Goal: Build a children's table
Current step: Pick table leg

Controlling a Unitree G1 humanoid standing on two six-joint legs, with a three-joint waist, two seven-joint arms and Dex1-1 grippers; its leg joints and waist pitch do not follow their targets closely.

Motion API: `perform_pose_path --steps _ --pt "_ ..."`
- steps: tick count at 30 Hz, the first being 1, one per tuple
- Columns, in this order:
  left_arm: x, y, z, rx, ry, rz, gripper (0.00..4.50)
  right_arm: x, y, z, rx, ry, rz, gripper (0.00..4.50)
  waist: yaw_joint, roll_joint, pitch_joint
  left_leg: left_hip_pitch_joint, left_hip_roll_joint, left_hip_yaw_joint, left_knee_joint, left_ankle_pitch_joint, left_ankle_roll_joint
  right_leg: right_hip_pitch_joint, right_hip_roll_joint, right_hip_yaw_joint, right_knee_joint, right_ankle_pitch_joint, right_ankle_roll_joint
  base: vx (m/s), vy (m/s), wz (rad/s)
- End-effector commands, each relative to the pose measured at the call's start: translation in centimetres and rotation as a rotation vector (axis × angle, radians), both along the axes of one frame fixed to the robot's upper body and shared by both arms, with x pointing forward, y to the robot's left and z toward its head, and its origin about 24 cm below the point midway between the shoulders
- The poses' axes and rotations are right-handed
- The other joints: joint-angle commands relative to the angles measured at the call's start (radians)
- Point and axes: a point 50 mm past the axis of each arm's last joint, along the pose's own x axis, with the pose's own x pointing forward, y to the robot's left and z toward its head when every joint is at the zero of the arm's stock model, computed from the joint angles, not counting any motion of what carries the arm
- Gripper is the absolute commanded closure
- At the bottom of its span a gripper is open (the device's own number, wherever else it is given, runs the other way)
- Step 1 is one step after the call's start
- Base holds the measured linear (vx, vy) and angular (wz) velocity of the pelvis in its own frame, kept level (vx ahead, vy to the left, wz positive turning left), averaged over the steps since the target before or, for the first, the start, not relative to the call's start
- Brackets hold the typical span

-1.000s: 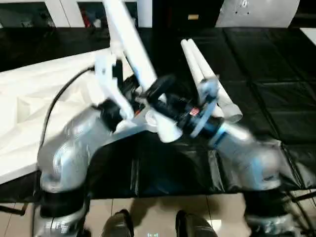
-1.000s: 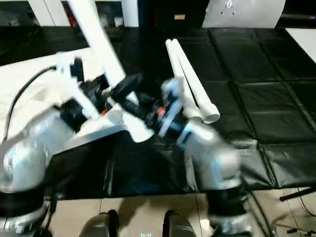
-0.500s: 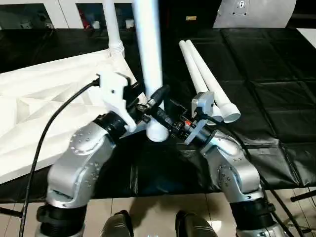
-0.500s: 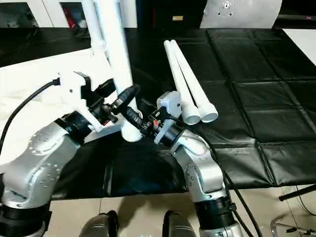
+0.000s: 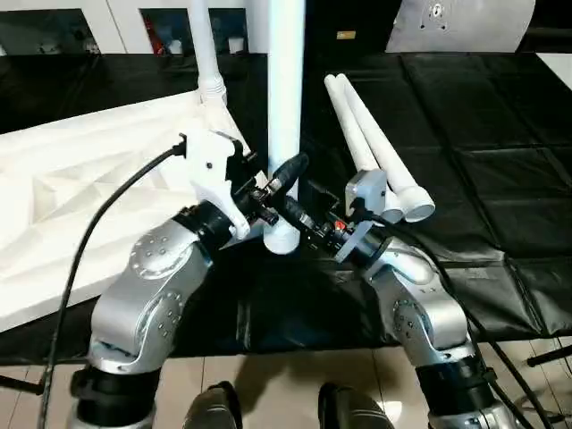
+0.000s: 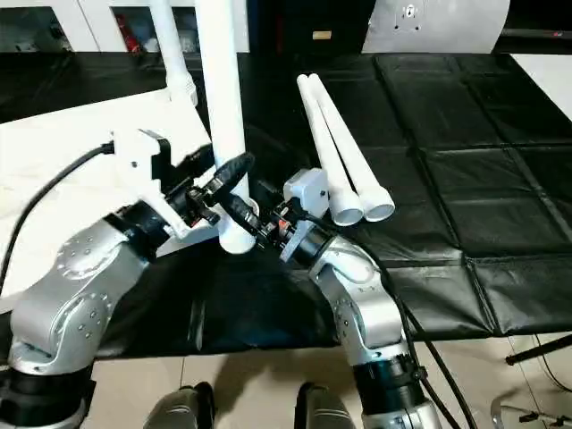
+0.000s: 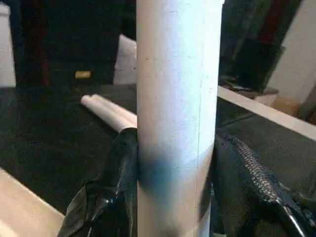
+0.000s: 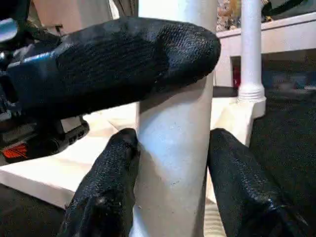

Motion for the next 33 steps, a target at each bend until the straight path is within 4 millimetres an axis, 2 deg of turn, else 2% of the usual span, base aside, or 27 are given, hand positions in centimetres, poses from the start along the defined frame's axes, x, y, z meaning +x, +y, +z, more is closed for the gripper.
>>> perform_pose_path --steps 1,7,8,10,14,17,20,23,26,28,29,31,33 --pt "0.0 -0.6 0.3 -0.029 0.015 -0.011 2.62 0.3 0.1 0.6 -0.001 -0.027 -0.023 2.70 -0.002 0.006 -0.094 0.024 0.007 -0.002 -0.061 -0.263 0.002 0.051 -0.044 0.026 -0.076 -0.275 -0.168 0.000 0.000 0.00" --pt "0.7 -0.1 0.7 -0.058 0.029 0.050 2.62 0.6 0.1 0.8 0.006 -0.013 -0.020 2.70 -0.001 0.004 -0.099 0.022 0.006 -0.001 -0.058 -0.232 0.017 0.053 -0.043 0.025 -0.074 -0.240 -0.171 0.000 0.000 0.00" --pt "0.9 0.0 0.8 -0.057 0.028 0.063 2.62 0.7 0.0 0.8 0.008 -0.007 -0.020 2.35 -0.002 0.002 -0.099 0.022 0.006 -0.001 -0.057 -0.228 0.018 0.054 -0.043 0.025 -0.074 -0.234 -0.172 0.000 0.000 0.00" --pt "1.4 0.4 1.0 -0.061 0.027 0.087 2.62 1.1 -0.2 0.8 -0.018 -0.003 -0.040 2.00 -0.001 0.003 -0.102 0.023 0.004 0.000 -0.055 -0.206 0.023 0.054 -0.042 0.025 -0.070 -0.206 -0.180 0.000 0.000 0.00" --pt "2.3 1.4 1.6 -0.055 0.016 0.128 2.64 1.3 -0.7 0.7 -0.054 0.018 -0.011 1.72 0.000 0.003 -0.102 0.023 0.003 0.000 -0.054 -0.203 0.023 0.058 -0.042 0.025 -0.069 -0.201 -0.183 0.000 0.000 0.00" --pt "2.7 1.9 2.0 -0.055 0.013 0.132 2.64 1.4 -1.2 0.9 -0.058 0.024 -0.007 1.52 0.001 0.004 -0.106 0.022 0.002 0.000 -0.051 -0.177 0.034 0.060 -0.042 0.025 -0.064 -0.155 -0.194 0.000 0.000 0.00" --pt "3.1 2.3 2.4 -0.068 0.025 0.112 2.64 1.5 -1.9 1.6 0.002 0.049 -0.007 1.21 0.003 0.005 -0.107 0.023 0.002 0.001 -0.050 -0.167 0.041 0.061 -0.041 0.024 -0.062 -0.134 -0.212 0.000 0.000 0.00" --pt "3.5 2.7 2.5 -0.062 0.050 0.062 2.64 1.6 -3.0 2.6 0.063 0.077 0.013 0.96 0.005 0.006 -0.104 0.026 0.001 0.002 -0.050 -0.172 0.046 0.060 -0.040 0.024 -0.063 -0.143 -0.219 0.000 0.000 0.00" --pt "3.6 3.1 2.5 -0.073 0.069 0.013 2.64 1.6 -3.7 3.2 0.078 0.092 0.040 0.71 0.007 0.007 -0.105 0.027 0.001 0.002 -0.050 -0.176 0.037 0.061 -0.042 0.023 -0.063 -0.156 -0.217 0.000 0.000 0.00" --pt "3.5 3.4 2.7 -0.114 0.102 -0.100 2.64 1.9 -4.9 3.8 0.070 0.145 0.050 0.54 0.009 0.005 -0.104 0.026 -0.004 0.002 -0.050 -0.163 0.033 0.063 -0.040 0.024 -0.062 -0.160 -0.221 0.000 0.000 0.00" --pt "3.4 3.4 2.9 -0.131 0.113 -0.136 2.64 2.0 -5.3 4.0 0.066 0.149 0.055 0.54 0.010 0.006 -0.103 0.028 -0.003 0.004 -0.049 -0.172 0.023 0.060 -0.041 0.024 -0.062 -0.175 -0.223 0.000 0.000 0.00" --pt "3.2 3.5 3.4 -0.156 0.117 -0.262 2.64 2.3 -6.3 4.6 0.043 0.166 0.088 0.39 0.011 0.003 -0.103 0.028 -0.004 0.004 -0.049 -0.173 0.023 0.060 -0.041 0.024 -0.064 -0.182 -0.224 0.000 0.000 0.00" --pt "3.0 3.5 3.6 -0.159 0.115 -0.305 2.64 2.4 -6.5 4.8 0.045 0.178 0.101 0.18 0.012 0.005 -0.102 0.028 -0.003 0.004 -0.049 -0.173 0.024 0.059 -0.042 0.024 -0.064 -0.187 -0.225 0.000 0.000 0.00"
